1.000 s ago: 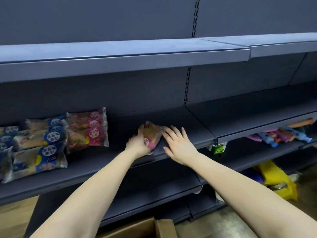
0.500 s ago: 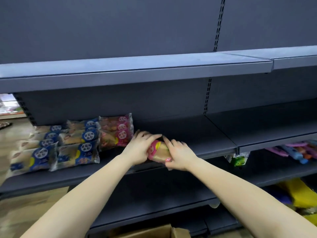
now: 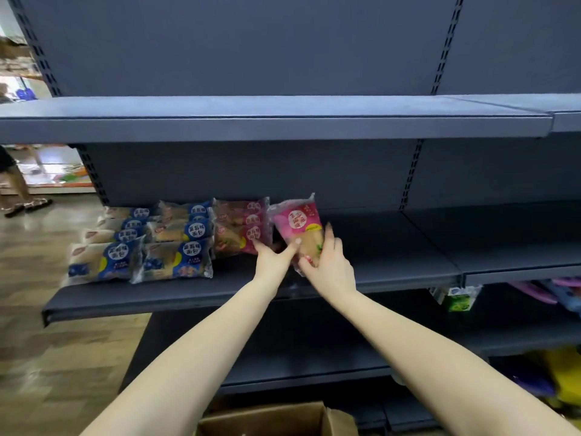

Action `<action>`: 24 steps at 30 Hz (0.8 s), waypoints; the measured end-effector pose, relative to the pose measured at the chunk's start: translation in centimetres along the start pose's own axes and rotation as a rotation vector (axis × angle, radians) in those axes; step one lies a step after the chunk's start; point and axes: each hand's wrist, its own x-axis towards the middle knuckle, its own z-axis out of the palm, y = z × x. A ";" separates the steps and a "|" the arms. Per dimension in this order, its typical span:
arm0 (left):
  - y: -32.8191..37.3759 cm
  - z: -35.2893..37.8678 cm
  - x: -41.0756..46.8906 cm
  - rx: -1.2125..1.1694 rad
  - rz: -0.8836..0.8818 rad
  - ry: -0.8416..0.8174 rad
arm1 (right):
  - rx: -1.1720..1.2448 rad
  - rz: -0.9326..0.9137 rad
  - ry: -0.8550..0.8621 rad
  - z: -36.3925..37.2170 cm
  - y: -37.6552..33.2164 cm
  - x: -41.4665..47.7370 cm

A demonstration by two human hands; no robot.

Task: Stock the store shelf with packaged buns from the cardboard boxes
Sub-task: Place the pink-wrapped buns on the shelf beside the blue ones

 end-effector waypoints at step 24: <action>1.5 -4.3 0.2 1.054 0.211 -0.345 | -0.644 -0.886 -0.086 -1.2 2.2 0.6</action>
